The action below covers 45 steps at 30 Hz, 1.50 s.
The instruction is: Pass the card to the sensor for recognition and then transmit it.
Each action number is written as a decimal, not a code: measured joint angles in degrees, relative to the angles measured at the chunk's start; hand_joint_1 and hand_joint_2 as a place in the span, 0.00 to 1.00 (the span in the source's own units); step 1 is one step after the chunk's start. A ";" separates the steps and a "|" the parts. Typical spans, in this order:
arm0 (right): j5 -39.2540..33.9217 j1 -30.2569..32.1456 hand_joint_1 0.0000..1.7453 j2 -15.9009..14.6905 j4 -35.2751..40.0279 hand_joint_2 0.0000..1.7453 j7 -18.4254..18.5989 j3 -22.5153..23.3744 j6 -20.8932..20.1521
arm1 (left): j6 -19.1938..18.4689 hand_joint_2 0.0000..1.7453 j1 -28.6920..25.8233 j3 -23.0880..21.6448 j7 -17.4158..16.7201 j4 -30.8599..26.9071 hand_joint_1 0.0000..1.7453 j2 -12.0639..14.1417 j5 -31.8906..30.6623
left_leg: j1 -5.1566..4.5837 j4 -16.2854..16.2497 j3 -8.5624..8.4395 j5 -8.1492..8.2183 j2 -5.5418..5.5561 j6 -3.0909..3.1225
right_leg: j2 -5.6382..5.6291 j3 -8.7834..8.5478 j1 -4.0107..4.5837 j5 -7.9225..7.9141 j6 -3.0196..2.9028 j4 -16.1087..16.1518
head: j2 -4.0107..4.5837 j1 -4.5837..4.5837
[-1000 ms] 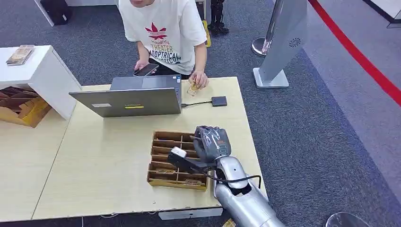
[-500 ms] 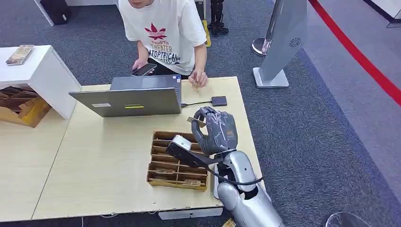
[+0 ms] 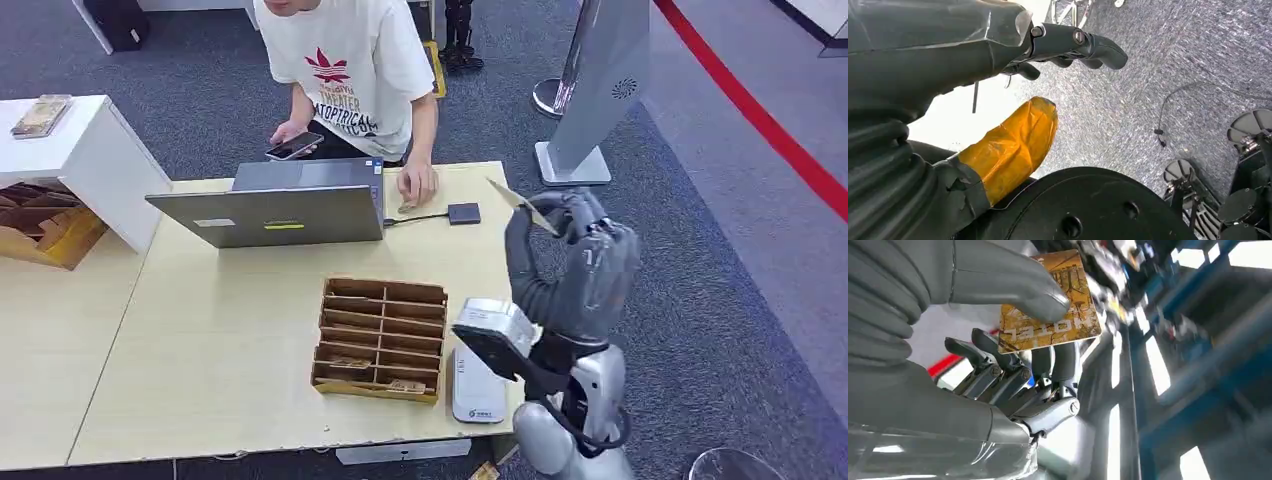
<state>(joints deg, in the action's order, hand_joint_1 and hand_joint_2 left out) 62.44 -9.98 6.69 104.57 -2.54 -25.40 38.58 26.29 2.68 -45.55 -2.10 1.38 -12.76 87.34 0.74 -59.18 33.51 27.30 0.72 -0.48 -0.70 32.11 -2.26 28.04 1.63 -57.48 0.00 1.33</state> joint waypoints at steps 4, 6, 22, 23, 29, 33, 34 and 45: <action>-0.66 2.01 1.00 -0.39 5.15 1.00 -1.38 1.22 1.07 | -0.02 1.00 0.00 0.00 0.02 0.00 0.00 0.00 0.00 | 0.00 0.00 -0.02 0.00 -0.01 0.01 | 0.00 -0.01 0.00 0.00 0.00 0.00 | 0.00 0.02; -0.96 2.50 1.00 -0.57 6.38 1.00 -1.90 1.44 1.07 | -0.02 1.00 0.00 0.00 0.02 -0.02 0.00 0.00 0.00 | 0.00 0.01 -0.03 -0.01 -0.02 0.01 | 0.00 -0.02 0.00 -0.01 0.00 0.00 | 0.00 0.04; -3.00 2.91 1.00 -1.31 7.58 1.00 -4.22 1.55 1.07 | -0.07 1.00 -0.02 0.00 0.04 0.00 0.00 -0.11 0.00 | 0.00 0.01 -0.02 -0.01 -0.01 0.02 | 0.00 -0.04 0.00 -0.01 0.01 0.00 | 0.00 0.04; -3.12 2.55 1.00 -1.35 7.25 1.00 -4.13 1.57 1.07 | -0.09 1.00 -0.01 0.00 0.04 0.02 0.00 -0.11 0.00 | 0.00 0.01 -0.02 -0.02 -0.01 0.02 | -0.01 -0.04 0.00 -0.01 0.01 0.00 | 0.00 0.02; -4.77 -1.10 1.00 -1.70 3.53 1.00 -2.49 1.55 -2.06 | -0.24 1.00 0.00 0.00 0.02 0.13 0.00 -0.09 0.00 | 0.00 0.02 -0.06 -0.03 -0.05 0.02 | -0.03 -0.08 0.00 -0.04 -0.02 -0.02 | 0.00 0.02; -4.09 -6.36 1.00 -1.77 -2.79 1.00 -0.46 1.40 -6.20 | -0.55 1.00 0.07 0.00 -0.17 0.41 0.00 -0.05 0.00 | -0.01 0.02 -0.01 -0.14 -0.02 0.08 | 0.01 -0.10 0.00 -0.08 0.05 -0.02 | 0.00 0.02; -3.65 -7.87 1.00 -1.77 -4.36 1.00 0.18 1.40 -7.02 | -0.61 1.00 0.08 0.00 -0.22 0.44 0.00 0.00 0.00 | -0.01 0.02 -0.02 -0.14 -0.02 0.08 | 0.01 -0.09 0.00 -0.09 0.05 -0.02 | 0.00 0.02; 0.83 -22.17 1.00 -1.73 -20.93 1.00 5.64 0.76 -13.73 | -1.53 1.00 0.09 0.00 -1.73 0.46 0.00 0.57 0.00 | -0.01 0.01 -0.02 -0.16 0.01 0.10 | 0.01 -0.09 -0.01 -0.14 0.09 -0.02 | 0.00 0.04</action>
<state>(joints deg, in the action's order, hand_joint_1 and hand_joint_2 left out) 63.28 -32.15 4.96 83.64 3.10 -24.63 24.85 24.76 2.77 -45.55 -3.83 1.84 -12.20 87.34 0.73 -59.18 33.49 27.14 0.73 -0.38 -0.69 32.02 -2.27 27.90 1.72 -57.51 0.00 1.38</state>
